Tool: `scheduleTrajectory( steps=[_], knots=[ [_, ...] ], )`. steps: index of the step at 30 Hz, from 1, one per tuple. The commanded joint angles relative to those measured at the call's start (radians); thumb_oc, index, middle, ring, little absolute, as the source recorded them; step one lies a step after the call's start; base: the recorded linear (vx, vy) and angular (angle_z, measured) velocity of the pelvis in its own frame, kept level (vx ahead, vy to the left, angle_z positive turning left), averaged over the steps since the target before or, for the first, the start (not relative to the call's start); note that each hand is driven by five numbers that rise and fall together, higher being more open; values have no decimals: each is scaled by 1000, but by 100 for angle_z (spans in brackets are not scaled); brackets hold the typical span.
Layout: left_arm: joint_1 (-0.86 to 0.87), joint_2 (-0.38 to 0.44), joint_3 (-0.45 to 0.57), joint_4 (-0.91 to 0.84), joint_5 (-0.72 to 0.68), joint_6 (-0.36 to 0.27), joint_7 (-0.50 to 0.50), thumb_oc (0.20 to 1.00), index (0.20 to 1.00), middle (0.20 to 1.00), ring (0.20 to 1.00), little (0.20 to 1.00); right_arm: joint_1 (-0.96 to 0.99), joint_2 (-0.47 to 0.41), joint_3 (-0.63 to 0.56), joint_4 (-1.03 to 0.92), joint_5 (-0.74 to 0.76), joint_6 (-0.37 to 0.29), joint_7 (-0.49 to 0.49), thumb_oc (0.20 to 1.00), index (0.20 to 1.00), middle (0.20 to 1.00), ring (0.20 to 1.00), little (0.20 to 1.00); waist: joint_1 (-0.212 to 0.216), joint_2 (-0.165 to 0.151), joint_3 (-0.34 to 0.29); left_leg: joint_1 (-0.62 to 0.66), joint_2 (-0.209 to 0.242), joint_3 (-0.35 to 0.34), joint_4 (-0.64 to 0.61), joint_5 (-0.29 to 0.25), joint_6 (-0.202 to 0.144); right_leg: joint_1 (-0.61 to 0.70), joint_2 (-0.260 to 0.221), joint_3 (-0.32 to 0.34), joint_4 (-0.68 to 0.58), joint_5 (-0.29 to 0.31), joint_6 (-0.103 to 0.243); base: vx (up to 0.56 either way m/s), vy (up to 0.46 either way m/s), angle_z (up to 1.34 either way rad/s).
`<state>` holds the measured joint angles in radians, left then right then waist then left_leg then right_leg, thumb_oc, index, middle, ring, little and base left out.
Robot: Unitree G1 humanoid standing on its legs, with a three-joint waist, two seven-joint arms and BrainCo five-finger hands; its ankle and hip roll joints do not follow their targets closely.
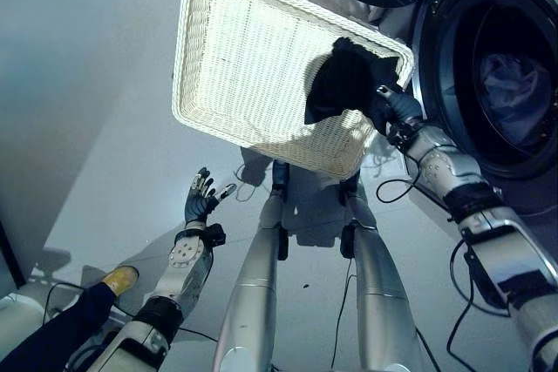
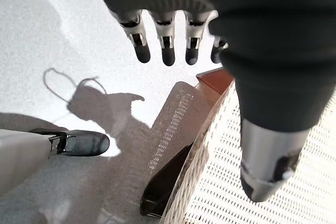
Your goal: Put the clothes into the washing machine.
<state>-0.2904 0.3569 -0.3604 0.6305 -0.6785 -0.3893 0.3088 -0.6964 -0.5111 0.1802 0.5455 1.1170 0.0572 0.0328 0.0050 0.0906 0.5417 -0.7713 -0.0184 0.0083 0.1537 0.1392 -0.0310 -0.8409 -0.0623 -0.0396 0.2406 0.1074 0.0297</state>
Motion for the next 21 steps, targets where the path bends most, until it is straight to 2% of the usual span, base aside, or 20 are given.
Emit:
scheduleTrajectory(
  steps=[1, 3, 7, 11, 13, 15, 17, 19, 20, 21],
  knots=[
    [59, -32, 45, 17, 69, -57, 33, 1000, 1000, 1000, 1000, 1000, 86, 43, -38, -96, 304, -63, 122, 200, 200, 200, 200, 200, -20, -4, -22, 24, -73, 47, 38, -82, 9, 2, 35, -52, 3, -11, 57, 22, 63, -25],
    [61, -40, 48, 28, 69, -64, 38, 1000, 1000, 1000, 1000, 1000, 136, 65, -73, -113, 386, -83, 163, 200, 200, 200, 200, 200, -35, -5, -22, 27, -73, 58, 45, -90, 12, 1, 35, -41, 3, -9, 59, 27, 59, -23],
    [63, -50, 44, 45, 78, -68, 60, 1000, 1000, 1000, 1000, 1000, 195, 116, -172, -150, 622, -199, 230, 200, 200, 200, 200, 200, -64, -5, -22, 42, -68, 92, 55, -108, 13, 11, 28, -30, -1, -6, 65, 35, 28, -22],
    [54, -56, 37, 60, 78, -57, 77, 1000, 1000, 1000, 1000, 1000, 173, 144, -249, -191, 769, -329, 220, 200, 200, 200, 200, 200, -77, 0, -22, 52, -60, 114, 65, -120, 11, 20, 26, -25, 6, -14, 65, 49, 4, -17],
    [48, -57, 35, 67, 75, -51, 78, 1000, 1000, 1000, 1000, 1000, 155, 152, -280, -206, 803, -365, 199, 200, 200, 200, 200, 200, -80, 6, -22, 55, -59, 119, 68, -124, 11, 23, 26, -24, 12, -21, 64, 41, -13, -6],
    [27, -61, 24, 77, 68, -30, 81, 1000, 1000, 1000, 1000, 1000, 95, 139, -322, -205, 826, -473, 113, 200, 200, 200, 200, 200, -80, 18, -22, 46, -59, 126, 83, -120, 9, 16, 20, -27, 24, -20, 57, 90, -21, -10],
    [12, -65, 7, 102, 58, -19, 71, 1000, 1000, 1000, 1000, 1000, 33, 113, -348, -173, 855, -540, 46, 200, 200, 200, 200, 200, -73, 34, -22, 53, -53, 127, 101, -134, 2, 26, 18, -33, 52, -52, 49, 126, -17, -10],
    [6, -67, 3, 108, 56, -16, 70, 1000, 1000, 1000, 1000, 1000, 15, 105, -353, -167, 855, -555, 31, 200, 200, 200, 200, 200, -71, 38, -22, 50, -53, 126, 104, -133, 1, 24, 19, -34, 60, -58, 46, 85, -33, -13],
    [0, -69, -14, 113, 56, -12, 67, 1000, 1000, 1000, 1000, 1000, -24, 75, -357, -143, 835, -605, -25, 200, 200, 200, 200, 200, -64, 51, -22, 46, -52, 120, 113, -132, -2, 22, 23, -36, 88, -80, 37, 133, -51, -9],
    [-1, -71, -24, 111, 54, -10, 68, 1000, 1000, 1000, 1000, 1000, -43, 60, -357, -134, 819, -621, -53, 200, 200, 200, 200, 200, -61, 58, -22, 44, -52, 117, 117, -130, -4, 21, 24, -38, 102, -90, 32, 108, -58, -1]
  ],
)
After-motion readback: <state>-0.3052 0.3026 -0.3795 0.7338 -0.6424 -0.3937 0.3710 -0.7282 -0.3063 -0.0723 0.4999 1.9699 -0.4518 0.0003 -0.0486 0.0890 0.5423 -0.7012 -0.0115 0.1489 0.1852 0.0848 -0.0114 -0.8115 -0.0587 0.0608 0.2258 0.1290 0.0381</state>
